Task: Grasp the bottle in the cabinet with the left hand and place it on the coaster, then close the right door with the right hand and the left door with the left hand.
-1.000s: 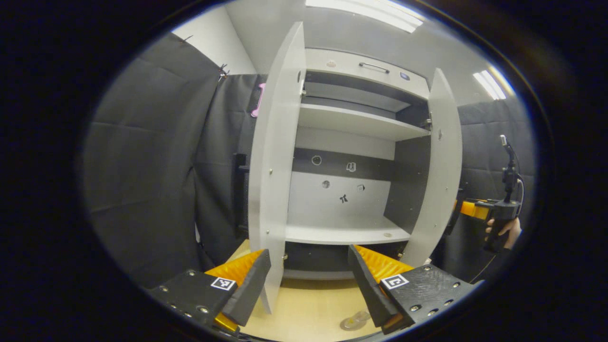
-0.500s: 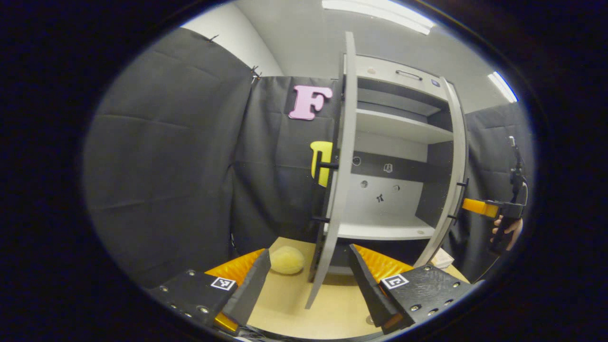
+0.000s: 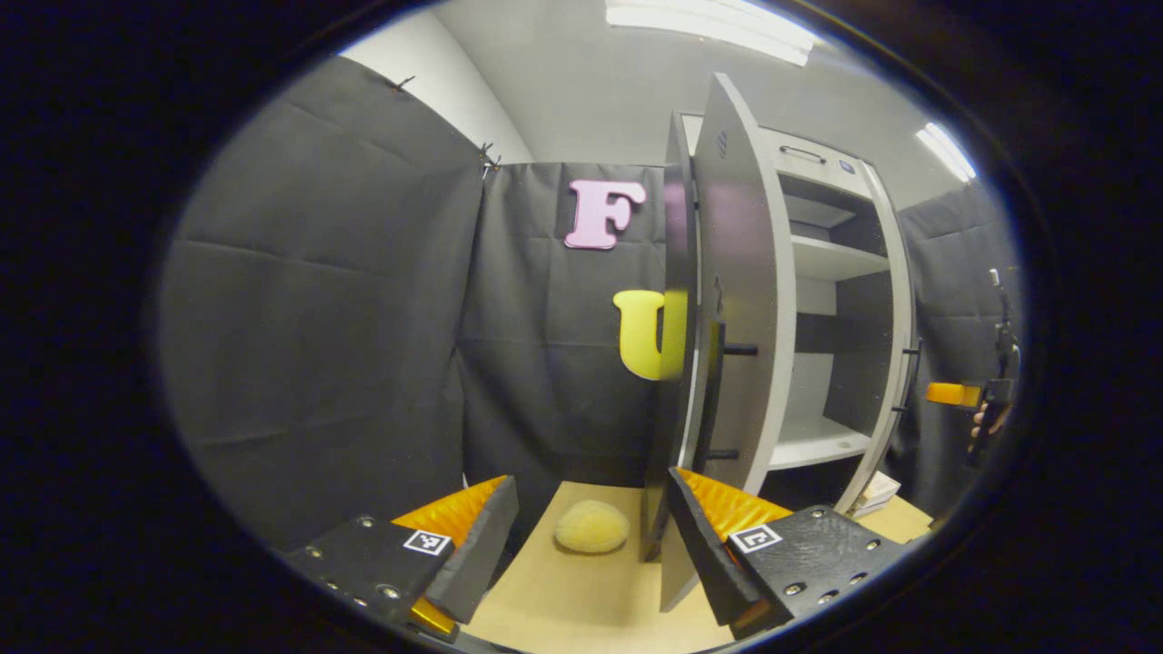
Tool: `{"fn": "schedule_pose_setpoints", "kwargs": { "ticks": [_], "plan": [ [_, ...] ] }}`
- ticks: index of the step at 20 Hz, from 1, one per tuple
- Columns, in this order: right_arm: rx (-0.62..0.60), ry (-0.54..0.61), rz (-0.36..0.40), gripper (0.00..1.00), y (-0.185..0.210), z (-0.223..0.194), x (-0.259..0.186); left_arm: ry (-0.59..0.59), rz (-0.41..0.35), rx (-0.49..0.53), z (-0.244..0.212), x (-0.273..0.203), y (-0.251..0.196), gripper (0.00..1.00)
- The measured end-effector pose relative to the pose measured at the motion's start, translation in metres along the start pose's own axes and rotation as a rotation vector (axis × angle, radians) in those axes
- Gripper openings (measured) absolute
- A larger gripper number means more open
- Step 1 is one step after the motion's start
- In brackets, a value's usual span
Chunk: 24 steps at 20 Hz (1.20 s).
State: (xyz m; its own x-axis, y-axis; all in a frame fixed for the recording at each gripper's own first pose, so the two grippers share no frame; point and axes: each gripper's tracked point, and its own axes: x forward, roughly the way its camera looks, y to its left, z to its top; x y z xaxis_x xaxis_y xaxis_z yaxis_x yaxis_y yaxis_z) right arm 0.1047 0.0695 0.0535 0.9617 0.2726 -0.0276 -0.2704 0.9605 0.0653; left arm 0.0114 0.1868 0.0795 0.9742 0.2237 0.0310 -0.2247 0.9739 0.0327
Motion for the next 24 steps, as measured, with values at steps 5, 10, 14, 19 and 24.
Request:
{"fn": "schedule_pose_setpoints", "kwargs": {
  "ticks": [5,10,14,19,24],
  "plan": [
    [-0.075,-0.006,-0.074,0.92,-0.015,-0.007,-0.017,-0.018,-0.08,-0.02,0.016,0.044,0.011,0.95],
    [-0.079,-0.006,-0.138,0.96,-0.022,-0.006,-0.027,-0.02,-0.144,-0.034,0.028,0.091,0.008,0.95],
    [-0.077,-0.005,-0.183,0.96,-0.033,-0.009,-0.034,-0.025,-0.189,-0.055,0.039,0.12,0.0,1.0],
    [-0.028,0.007,-0.229,0.96,-0.046,-0.018,-0.044,0.003,-0.236,-0.006,0.037,0.132,-0.024,0.96],
    [-0.009,0.033,-0.262,0.96,-0.057,-0.027,-0.051,0.043,-0.229,0.056,0.029,0.137,-0.034,0.99]
  ]
}}
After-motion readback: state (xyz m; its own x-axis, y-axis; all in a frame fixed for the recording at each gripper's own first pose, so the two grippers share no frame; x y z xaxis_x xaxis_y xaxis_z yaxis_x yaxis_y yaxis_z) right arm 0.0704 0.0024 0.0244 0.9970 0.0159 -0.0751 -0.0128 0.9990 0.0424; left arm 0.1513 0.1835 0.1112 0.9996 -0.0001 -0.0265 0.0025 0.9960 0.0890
